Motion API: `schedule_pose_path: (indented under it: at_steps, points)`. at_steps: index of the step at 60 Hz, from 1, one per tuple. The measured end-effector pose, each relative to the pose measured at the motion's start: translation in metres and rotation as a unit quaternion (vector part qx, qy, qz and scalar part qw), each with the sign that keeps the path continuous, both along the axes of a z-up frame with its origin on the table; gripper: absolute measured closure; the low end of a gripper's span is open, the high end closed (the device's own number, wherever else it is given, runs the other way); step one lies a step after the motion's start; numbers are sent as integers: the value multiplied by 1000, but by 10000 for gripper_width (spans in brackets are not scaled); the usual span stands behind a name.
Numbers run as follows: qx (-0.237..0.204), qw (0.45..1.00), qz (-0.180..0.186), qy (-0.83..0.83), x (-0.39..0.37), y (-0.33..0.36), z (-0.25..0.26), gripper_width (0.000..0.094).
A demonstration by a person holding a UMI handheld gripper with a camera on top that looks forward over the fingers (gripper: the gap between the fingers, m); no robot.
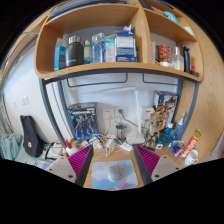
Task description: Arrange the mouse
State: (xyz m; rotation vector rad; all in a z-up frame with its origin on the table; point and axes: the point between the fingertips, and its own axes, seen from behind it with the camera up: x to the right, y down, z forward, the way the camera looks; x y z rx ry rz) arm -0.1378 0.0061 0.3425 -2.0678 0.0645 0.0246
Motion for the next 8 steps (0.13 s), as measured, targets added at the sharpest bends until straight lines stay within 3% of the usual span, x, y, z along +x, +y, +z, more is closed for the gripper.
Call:
schedule_pose_path:
  at_steps: [8]
  points:
    - [-9,1000,8,5,-8,-3,-11,124]
